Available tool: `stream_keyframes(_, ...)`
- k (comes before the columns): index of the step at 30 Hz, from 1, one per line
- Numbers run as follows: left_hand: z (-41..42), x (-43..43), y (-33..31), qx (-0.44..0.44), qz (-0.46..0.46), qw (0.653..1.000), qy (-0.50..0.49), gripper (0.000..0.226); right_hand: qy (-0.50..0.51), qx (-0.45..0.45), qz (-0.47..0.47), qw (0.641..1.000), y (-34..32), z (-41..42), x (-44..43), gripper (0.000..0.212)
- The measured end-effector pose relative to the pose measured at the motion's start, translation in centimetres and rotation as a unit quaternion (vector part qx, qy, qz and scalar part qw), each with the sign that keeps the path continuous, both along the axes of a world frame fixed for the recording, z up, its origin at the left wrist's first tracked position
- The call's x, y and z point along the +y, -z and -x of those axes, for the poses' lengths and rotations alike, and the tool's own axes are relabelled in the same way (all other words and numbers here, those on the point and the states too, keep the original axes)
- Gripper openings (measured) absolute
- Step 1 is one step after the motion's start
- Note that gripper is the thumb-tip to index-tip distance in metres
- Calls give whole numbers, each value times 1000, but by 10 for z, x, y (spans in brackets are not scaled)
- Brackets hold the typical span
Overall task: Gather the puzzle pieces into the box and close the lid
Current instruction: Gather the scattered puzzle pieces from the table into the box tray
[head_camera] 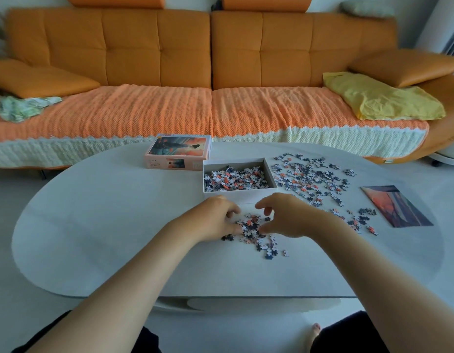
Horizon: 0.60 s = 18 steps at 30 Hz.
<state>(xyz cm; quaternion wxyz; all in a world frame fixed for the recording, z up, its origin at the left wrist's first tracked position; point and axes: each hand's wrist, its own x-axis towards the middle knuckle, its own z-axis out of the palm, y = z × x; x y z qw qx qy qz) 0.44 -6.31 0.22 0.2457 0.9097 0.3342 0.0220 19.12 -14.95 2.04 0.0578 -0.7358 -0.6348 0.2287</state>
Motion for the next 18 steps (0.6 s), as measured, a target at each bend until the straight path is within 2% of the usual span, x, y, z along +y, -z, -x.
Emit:
stream_keyframes(3, 7, 4, 1, 48, -12, 999, 3, 75, -7, -28, 35, 999, 2, -3, -2, 92)
stream_keyframes(5, 7, 2, 5, 61, -12, 998, 10, 77, -17, -46, 39, 998, 8, 4, -2, 96)
stream_keyframes(13, -3, -2, 7, -18, -5, 1000, -10, 39, -22, -32, -57, 998, 13, 26, 15, 34)
stream_keyframes(18, -6, -1, 5, -39, 5, 998, -46, 22, -17, -24, -63, 998, 11, 32, 19, 24)
